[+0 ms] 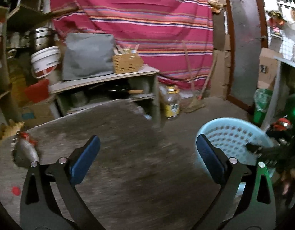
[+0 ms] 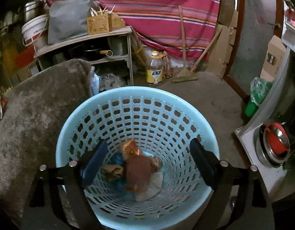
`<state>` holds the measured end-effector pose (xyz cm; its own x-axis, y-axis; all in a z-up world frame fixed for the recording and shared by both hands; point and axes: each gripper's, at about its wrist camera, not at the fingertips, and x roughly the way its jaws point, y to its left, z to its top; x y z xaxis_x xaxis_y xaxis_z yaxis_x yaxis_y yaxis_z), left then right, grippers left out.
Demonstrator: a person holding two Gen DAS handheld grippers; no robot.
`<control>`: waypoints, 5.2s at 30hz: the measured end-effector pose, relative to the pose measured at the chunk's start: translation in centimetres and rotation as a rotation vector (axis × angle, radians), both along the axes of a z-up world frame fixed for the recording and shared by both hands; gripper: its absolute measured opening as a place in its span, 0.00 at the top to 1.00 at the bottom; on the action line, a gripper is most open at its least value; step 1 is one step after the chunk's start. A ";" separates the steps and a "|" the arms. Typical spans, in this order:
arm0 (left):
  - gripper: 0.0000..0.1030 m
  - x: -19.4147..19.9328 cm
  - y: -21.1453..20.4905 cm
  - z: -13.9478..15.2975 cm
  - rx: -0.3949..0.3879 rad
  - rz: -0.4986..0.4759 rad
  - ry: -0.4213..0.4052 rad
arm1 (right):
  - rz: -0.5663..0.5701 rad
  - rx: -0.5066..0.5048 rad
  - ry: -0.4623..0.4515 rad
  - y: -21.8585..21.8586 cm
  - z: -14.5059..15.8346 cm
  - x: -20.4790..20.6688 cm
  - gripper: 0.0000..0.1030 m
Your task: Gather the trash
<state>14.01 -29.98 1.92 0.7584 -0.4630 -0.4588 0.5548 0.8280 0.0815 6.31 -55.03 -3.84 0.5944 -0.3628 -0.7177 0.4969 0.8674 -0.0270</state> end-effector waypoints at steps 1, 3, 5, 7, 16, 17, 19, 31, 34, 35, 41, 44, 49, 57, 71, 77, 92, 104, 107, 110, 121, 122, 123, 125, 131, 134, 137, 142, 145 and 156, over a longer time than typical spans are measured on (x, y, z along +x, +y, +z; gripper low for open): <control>0.05 0.5 1.2 -0.1 0.002 0.012 0.006 | 0.003 0.003 -0.004 0.5 0.1 0.3 0.15; 0.05 1.4 3.7 -0.3 0.005 0.042 0.021 | 0.008 0.007 -0.015 1.4 0.5 0.8 0.14; 0.05 2.5 6.7 -0.5 0.007 0.087 0.034 | 0.016 0.005 -0.027 2.6 0.8 1.4 0.11; 0.05 3.4 9.1 -0.8 0.013 0.126 0.037 | 0.029 0.009 -0.040 3.8 1.0 2.3 0.07; 0.05 7.0 19.8 -2.1 0.026 0.298 0.057 | 0.078 0.083 -0.095 9.1 1.0 6.0 0.04; 0.05 7.3 20.7 -2.3 0.020 0.307 0.068 | 0.078 0.087 -0.097 9.5 1.0 6.4 0.04; 0.05 8.1 22.6 -2.9 0.020 0.332 0.087 | 0.077 0.091 -0.099 10.4 0.9 7.1 0.04; 0.06 10.4 29.3 -6.5 0.111 0.426 0.191 | 0.050 0.124 -0.078 13.4 -0.1 10.8 0.04; 0.07 10.7 30.2 -7.5 0.126 0.432 0.228 | -0.011 0.146 -0.048 14.0 -0.6 12.0 0.04; 0.09 11.0 30.4 -7.8 0.128 0.432 0.247 | -0.027 0.166 -0.034 14.1 -0.7 12.3 0.04; 0.35 12.5 31.6 -9.2 0.078 0.423 0.371 | 0.044 0.183 0.021 16.5 -1.7 14.6 0.04; 0.44 13.3 31.6 -9.9 0.085 0.414 0.410 | 0.079 0.084 0.026 18.0 -1.4 15.2 0.04; 0.58 13.8 32.1 -9.9 0.060 0.408 0.423 | 0.140 -0.026 0.046 20.2 -1.2 15.8 0.04; 0.72 14.4 33.5 -9.1 0.042 0.410 0.388 | 0.195 0.065 0.059 20.7 -1.4 15.5 0.04; 0.72 15.4 36.9 -3.2 0.056 0.474 0.157 | 0.313 0.062 0.022 28.8 -1.4 18.4 0.04; 0.72 16.4 40.5 -3.2 0.042 0.516 0.129 | 0.378 -0.012 -0.007 35.1 -1.0 20.4 0.04; 0.72 19.3 46.0 -4.2 -0.046 0.574 0.185 | 0.475 -0.056 0.017 46.3 0.3 26.4 0.04; 0.72 19.1 44.8 -3.8 -0.034 0.548 0.181 | 0.496 -0.066 0.025 47.7 0.4 29.5 0.15; 0.72 18.8 44.1 -3.5 -0.028 0.542 0.181 | 0.547 -0.039 0.020 47.8 0.8 29.4 0.42; 0.72 18.5 43.3 -3.1 -0.025 0.536 0.176 | 0.561 -0.029 0.016 47.5 1.3 29.0 0.58; 0.72 17.4 41.0 -2.4 -0.007 0.508 0.158 | 0.539 0.101 0.012 41.7 1.1 27.3 0.40; 0.72 17.4 40.9 -2.4 -0.005 0.506 0.158 | 0.528 0.088 0.005 41.6 1.2 26.9 0.19; 0.72 17.4 40.8 -2.4 -0.002 0.505 0.156 | 0.519 0.067 -0.016 41.6 1.4 26.4 0.17; 0.72 17.4 40.8 -2.4 0.003 0.508 0.155 | 0.522 0.042 -0.018 42.2 1.6 25.9 0.17; 0.72 17.7 42.3 -2.9 0.015 0.538 0.158 | 0.527 0.037 0.018 44.7 0.2 26.5 0.13; 0.72 17.9 43.4 -2.9 -0.003 0.556 0.167 | 0.523 0.017 0.030 46.4 -0.4 27.2 0.13; 0.72 18.1 44.5 -2.8 -0.028 0.574 0.177 | 0.510 -0.008 0.029 47.8 -0.7 28.1 0.13; 0.72 18.3 44.3 -2.8 -0.027 0.569 0.177 | 0.493 -0.006 0.041 48.5 -1.7 29.7 0.15; 0.72 18.4 44.0 -2.8 -0.029 0.560 0.183 | 0.532 0.041 0.024 47.9 -1.5 29.5 0.30; 0.72 17.6 39.0 -2.1 -0.043 0.491 0.166 | 0.523 0.089 -0.016 38.9 0.4 24.1 0.76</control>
<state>31.59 9.06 -0.20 0.8094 -0.0919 -0.5800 0.1024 0.9946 -0.0147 30.37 -16.10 -3.48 0.6909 0.0470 -0.7214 -0.0028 0.9981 0.0623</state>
